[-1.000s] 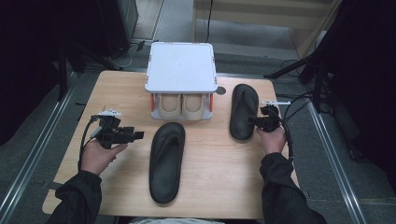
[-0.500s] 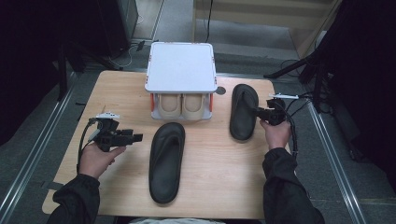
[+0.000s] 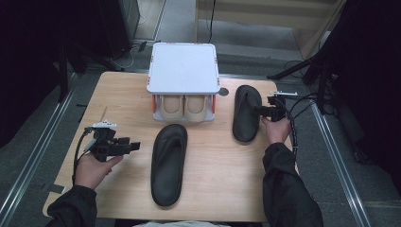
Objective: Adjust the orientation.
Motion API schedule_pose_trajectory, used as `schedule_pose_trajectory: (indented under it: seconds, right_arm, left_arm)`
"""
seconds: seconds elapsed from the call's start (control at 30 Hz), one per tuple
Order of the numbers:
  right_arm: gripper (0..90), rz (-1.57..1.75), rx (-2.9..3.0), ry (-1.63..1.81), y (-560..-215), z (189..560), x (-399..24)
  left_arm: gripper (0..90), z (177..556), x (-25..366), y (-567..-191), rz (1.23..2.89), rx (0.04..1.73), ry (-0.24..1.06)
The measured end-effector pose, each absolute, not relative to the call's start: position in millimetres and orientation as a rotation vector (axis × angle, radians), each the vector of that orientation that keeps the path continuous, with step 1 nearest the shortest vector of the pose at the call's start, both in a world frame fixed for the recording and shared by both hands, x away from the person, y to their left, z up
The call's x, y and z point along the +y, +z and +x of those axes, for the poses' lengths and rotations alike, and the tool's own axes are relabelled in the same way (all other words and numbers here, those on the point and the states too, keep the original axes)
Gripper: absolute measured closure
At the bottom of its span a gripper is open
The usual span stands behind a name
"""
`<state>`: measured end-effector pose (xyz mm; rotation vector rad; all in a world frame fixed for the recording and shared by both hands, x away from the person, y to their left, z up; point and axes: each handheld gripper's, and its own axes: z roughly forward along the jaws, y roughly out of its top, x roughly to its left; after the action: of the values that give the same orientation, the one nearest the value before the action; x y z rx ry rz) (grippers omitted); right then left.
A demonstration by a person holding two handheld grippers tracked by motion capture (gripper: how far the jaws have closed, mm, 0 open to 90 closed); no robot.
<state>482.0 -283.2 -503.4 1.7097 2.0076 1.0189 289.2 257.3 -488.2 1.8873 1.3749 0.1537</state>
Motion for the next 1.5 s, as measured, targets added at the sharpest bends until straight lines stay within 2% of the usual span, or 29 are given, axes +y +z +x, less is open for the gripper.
schedule_pose_trajectory:
  seconds: [0.2,0.4,0.8,1.5]
  right_arm:
    - [67.9,1.707,1.997,1.006,-507.2,484.5,-280.5]
    - [74.1,1.714,1.989,1.003,-506.2,483.9,-280.0]
    - [75.1,1.711,2.009,1.010,-496.1,478.6,-276.1]
    - [75.1,1.613,2.062,1.108,-462.8,423.1,-266.5]
  left_arm:
    - [42.0,288.0,258.0,-488.5,1.880,1.382,0.160]
    - [42.0,289.5,256.0,-488.6,1.896,1.375,0.169]
    - [42.0,291.5,255.3,-488.0,1.890,1.371,0.163]
    - [42.8,305.0,241.4,-484.4,1.923,1.303,0.137]
